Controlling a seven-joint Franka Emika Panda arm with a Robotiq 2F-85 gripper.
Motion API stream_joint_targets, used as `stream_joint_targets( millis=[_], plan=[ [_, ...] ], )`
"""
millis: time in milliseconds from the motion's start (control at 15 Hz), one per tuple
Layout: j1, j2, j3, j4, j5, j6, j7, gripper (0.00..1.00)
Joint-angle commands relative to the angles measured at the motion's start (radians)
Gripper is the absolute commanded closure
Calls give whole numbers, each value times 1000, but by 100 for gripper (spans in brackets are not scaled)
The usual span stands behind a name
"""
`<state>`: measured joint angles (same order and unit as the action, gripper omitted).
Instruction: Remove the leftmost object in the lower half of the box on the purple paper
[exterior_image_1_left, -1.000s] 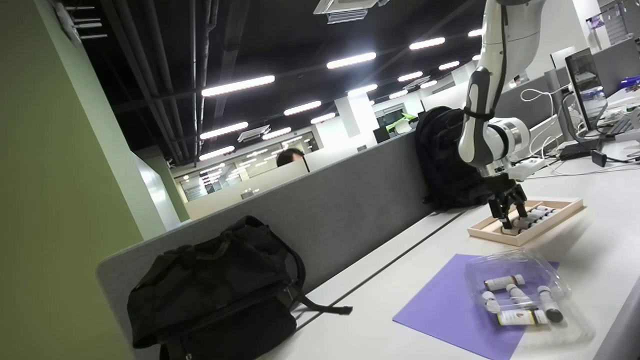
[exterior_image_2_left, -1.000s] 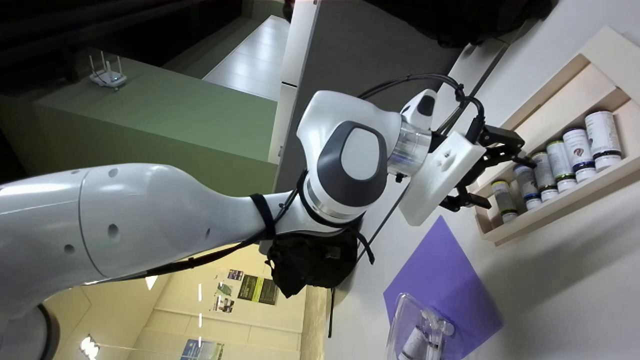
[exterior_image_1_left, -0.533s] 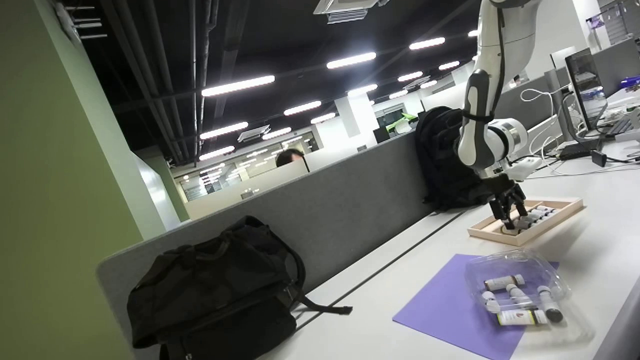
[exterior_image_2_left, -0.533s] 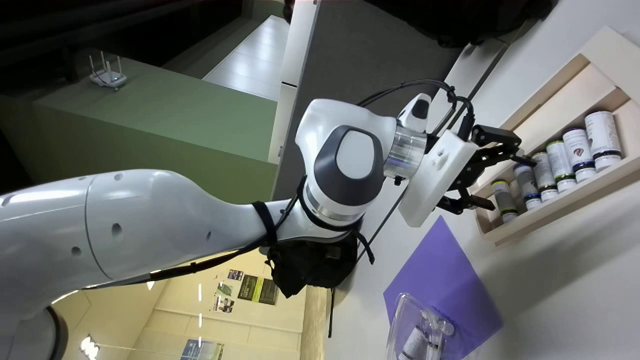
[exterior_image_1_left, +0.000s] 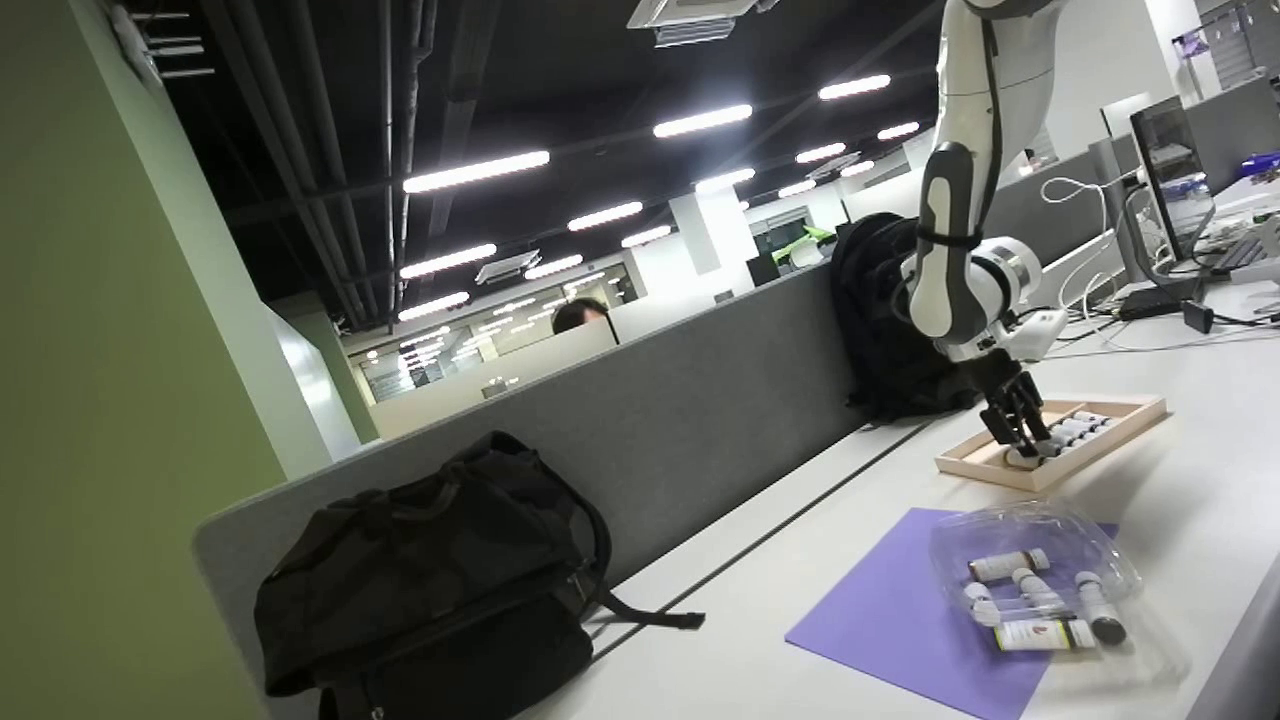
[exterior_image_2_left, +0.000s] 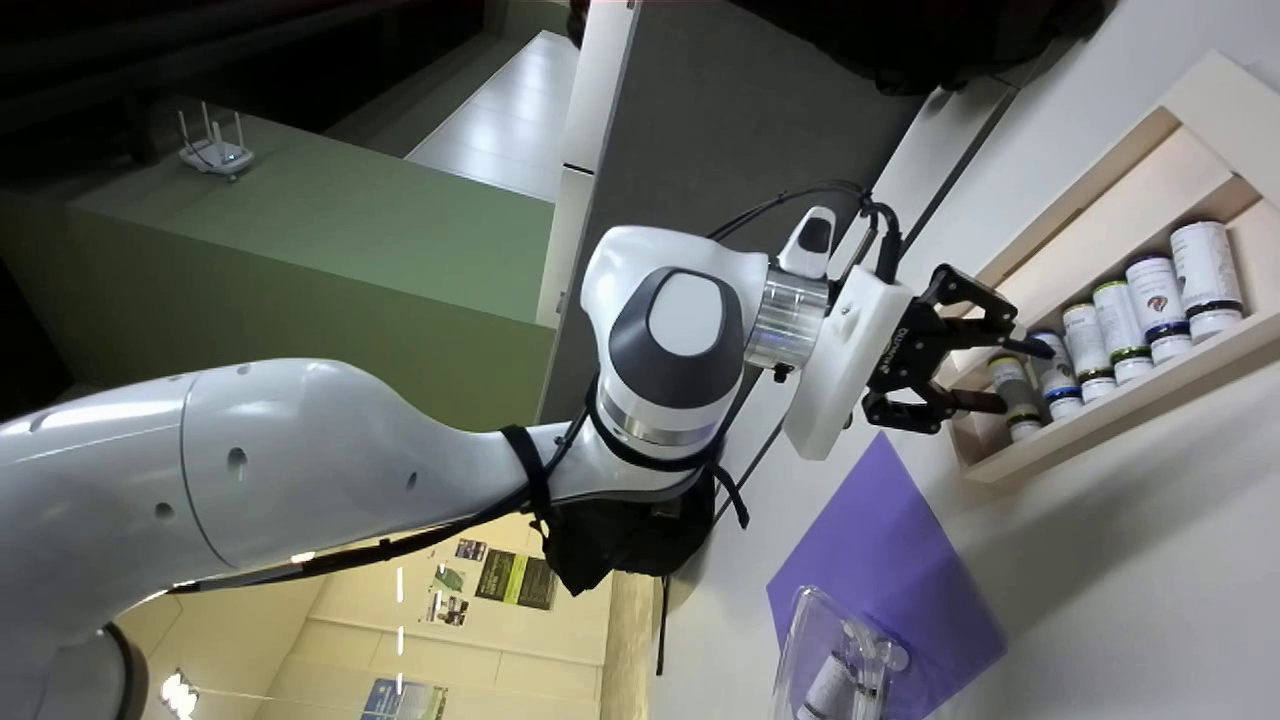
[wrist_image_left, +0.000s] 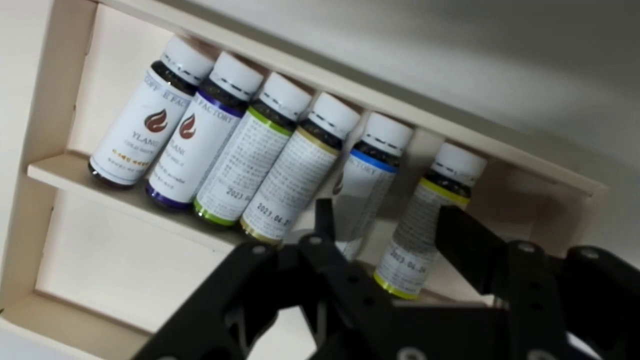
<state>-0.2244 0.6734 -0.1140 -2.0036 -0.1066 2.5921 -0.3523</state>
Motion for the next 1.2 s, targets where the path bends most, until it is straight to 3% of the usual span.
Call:
stream_joint_targets(
  millis=[0,133,200,333,733,800,867,1000,1133],
  plan=[
    [16,-19,-10,-3,-32,-20,39,8],
    [19,-19,-9,-1,-37,-22,38,1],
    [20,-20,-8,-1,-38,-23,37,40],
    [21,-21,-7,-2,-38,-23,37,36],
    [21,-28,1,-8,-33,-16,30,73],
    [18,-30,4,-10,-30,-15,27,67],
    [16,-33,6,-11,-28,-15,23,35],
    [12,-35,9,-12,-26,-14,20,38],
    [4,-35,16,-10,-19,-10,11,27]
  ],
)
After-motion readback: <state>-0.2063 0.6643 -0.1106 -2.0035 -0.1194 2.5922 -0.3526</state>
